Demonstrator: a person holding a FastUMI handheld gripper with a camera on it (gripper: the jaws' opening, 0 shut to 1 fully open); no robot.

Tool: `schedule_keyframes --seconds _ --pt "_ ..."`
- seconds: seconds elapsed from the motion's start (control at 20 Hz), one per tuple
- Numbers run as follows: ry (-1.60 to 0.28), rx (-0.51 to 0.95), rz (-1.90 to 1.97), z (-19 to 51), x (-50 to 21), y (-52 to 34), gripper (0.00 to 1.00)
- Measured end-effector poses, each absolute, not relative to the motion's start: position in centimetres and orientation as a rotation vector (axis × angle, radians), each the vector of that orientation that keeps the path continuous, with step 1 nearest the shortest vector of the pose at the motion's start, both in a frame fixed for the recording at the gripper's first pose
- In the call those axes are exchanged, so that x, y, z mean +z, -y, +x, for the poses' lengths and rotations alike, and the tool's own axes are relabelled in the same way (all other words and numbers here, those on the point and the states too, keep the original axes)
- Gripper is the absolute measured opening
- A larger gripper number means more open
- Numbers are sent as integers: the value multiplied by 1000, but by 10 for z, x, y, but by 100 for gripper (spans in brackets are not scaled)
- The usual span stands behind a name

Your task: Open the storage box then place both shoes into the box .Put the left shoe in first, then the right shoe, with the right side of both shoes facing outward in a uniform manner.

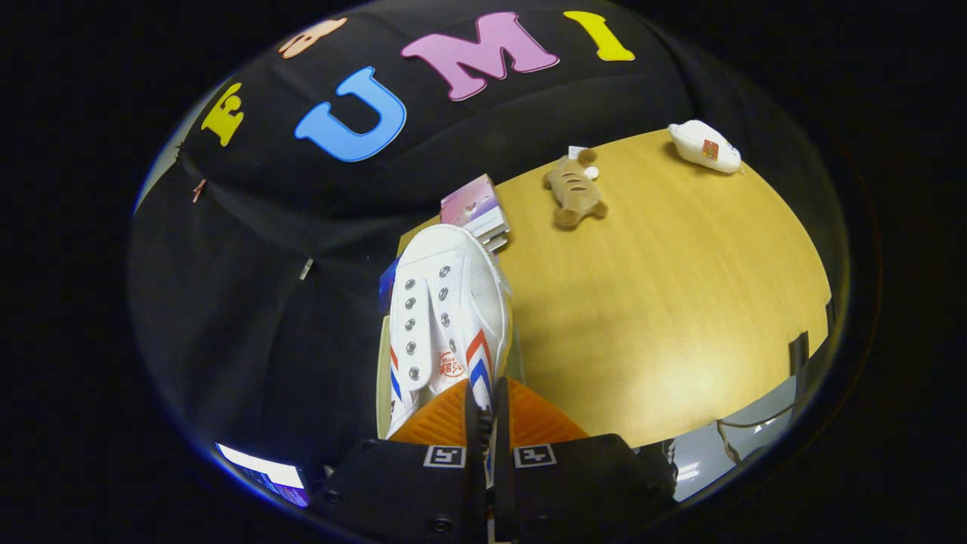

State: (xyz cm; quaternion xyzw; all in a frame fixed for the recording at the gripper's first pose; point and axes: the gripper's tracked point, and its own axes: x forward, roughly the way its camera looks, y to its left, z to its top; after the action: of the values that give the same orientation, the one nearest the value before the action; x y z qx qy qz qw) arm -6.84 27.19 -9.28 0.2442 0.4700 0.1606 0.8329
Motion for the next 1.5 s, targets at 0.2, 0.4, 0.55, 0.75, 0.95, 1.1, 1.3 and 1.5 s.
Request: schedule_keyframes --seconds 0.2,0.4,0.55,0.75,0.95,1.1,1.3,1.5 --pt "-1031 396 469 -76 -111 -330 8" --pt "-1069 409 407 -73 -138 -366 8" --pt "-1089 388 360 -68 -157 -378 8" --pt "-1116 326 306 -63 -181 -379 8" --pt "-1162 346 259 -78 -192 -383 16" --pt "-1120 419 331 -77 -162 -395 58" --pt "-976 471 296 -58 -122 -368 97" --pt "-777 490 236 -30 -75 -304 99"
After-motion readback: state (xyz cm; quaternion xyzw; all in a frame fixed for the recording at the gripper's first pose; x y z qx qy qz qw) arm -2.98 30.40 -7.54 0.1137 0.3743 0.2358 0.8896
